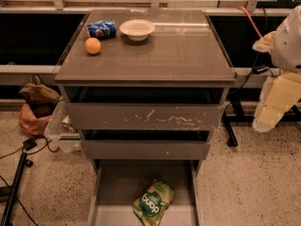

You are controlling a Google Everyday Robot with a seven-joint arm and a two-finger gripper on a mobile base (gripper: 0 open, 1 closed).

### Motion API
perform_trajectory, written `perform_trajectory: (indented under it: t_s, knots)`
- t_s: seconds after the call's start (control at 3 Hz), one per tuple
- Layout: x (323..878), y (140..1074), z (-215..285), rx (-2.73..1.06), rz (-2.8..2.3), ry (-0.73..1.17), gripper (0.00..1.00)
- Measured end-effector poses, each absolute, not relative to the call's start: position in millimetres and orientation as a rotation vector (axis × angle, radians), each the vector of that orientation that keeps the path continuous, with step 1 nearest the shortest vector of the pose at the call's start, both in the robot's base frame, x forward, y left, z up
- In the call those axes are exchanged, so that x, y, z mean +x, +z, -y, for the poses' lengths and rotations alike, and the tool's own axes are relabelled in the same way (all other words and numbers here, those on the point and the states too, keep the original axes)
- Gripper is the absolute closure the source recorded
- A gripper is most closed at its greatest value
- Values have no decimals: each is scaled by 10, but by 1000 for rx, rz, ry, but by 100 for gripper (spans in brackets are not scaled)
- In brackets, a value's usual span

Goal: Pick green rice chip bag from bottom drawer and place on counter

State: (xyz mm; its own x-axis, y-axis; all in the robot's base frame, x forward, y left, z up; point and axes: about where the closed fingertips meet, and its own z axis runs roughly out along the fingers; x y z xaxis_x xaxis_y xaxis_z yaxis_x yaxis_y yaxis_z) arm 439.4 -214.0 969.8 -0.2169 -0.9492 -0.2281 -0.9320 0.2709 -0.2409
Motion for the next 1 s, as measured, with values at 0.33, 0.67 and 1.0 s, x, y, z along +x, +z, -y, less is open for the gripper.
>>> perform_trajectory:
  t_s: [0.33, 0.67, 1.0]
  knots:
    - [4399, 9423, 2057, -1730, -2190, 13, 0]
    - [4342, 8643, 1696, -1725, -2114, 240, 0]
    - [4264, 7816, 1300, -1714, -2049, 417, 0]
